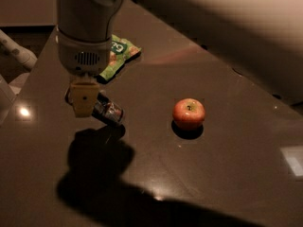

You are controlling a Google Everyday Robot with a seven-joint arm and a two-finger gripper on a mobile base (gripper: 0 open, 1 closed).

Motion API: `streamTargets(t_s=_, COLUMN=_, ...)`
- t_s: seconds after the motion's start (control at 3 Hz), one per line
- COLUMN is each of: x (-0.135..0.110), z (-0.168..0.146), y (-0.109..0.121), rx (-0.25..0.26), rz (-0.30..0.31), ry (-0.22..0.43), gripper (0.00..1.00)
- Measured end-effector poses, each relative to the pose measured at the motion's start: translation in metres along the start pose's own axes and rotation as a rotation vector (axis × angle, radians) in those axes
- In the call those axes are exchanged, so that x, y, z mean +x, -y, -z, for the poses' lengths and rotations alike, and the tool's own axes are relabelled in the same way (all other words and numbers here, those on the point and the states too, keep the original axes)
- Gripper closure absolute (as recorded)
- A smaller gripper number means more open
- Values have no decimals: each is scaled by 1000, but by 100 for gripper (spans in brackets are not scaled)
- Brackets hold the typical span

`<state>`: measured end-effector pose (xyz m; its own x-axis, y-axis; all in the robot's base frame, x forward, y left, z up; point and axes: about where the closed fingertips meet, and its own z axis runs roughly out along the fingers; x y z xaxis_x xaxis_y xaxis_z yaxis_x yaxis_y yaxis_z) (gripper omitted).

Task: Knock redbull can over

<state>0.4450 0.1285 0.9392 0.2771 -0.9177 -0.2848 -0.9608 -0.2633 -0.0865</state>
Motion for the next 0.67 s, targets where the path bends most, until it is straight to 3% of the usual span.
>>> streamTargets(t_s=0.33, x=-2, z=-9, y=-10, rx=-7, rz=59, ry=-62, gripper=100)
streamTargets(t_s=0.67, x=-3, z=-19, y=-16, rx=-23, rz=88, ry=-105, gripper=82)
